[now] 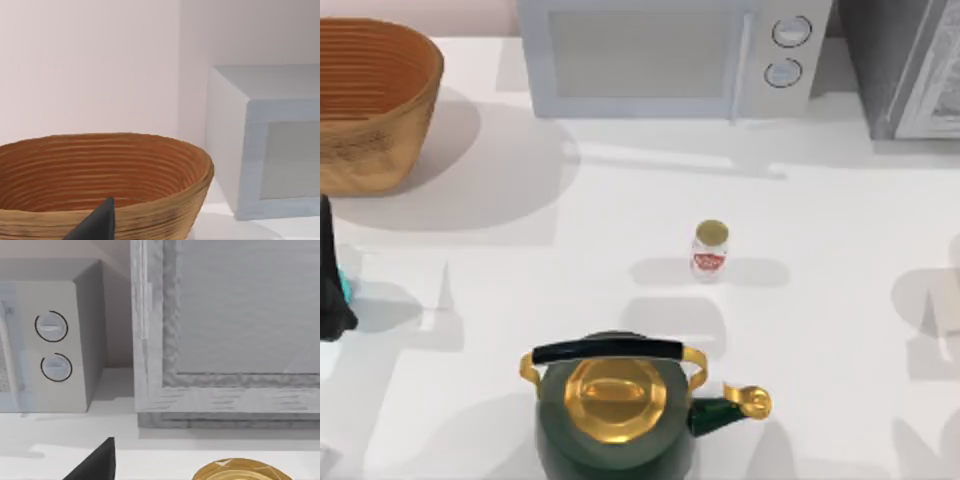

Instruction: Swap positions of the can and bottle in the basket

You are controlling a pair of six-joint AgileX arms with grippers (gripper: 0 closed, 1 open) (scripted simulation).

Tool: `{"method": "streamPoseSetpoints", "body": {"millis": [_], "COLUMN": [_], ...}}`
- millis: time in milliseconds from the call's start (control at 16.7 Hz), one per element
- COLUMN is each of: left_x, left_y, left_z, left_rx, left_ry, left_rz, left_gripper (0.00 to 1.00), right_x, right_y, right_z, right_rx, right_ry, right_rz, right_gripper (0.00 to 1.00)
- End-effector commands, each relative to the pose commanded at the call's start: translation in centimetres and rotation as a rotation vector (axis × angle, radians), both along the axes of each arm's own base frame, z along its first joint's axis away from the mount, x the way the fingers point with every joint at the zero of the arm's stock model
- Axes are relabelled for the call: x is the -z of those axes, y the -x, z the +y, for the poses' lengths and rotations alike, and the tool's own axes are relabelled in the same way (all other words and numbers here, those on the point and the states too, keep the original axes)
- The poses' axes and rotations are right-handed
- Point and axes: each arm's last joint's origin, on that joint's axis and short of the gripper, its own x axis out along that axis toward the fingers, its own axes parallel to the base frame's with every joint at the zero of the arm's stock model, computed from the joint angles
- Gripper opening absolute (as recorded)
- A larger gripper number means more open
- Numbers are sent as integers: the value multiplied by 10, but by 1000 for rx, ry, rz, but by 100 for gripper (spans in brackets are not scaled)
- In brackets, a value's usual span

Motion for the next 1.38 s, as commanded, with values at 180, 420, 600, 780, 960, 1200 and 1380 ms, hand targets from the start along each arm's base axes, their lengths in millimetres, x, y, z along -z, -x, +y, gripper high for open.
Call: {"method": "streamPoseSetpoints", "body": {"millis": [180,420,600,780,960,1200,1380], "left_x": [32,48,48,47,44,44,55], "left_y": [9,11,11,10,5,-13,-31], "left_z": [2,3,3,3,5,9,15], "left_rx": [-84,-122,-122,-121,-123,-118,-114], "left_ry": [-5,-9,-9,-10,-15,-29,-38], "left_rz": [24,40,40,38,32,49,109], "left_gripper": [100,100,100,100,100,100,100], "right_x": [0,0,0,0,0,0,0], "right_y": [0,0,0,0,0,0,0], "right_z": [0,0,0,0,0,0,0], "right_rx": [0,0,0,0,0,0,0], "right_ry": [0,0,0,0,0,0,0], "right_rz": [0,0,0,0,0,0,0], "right_gripper": [100,100,100,100,100,100,100]}}
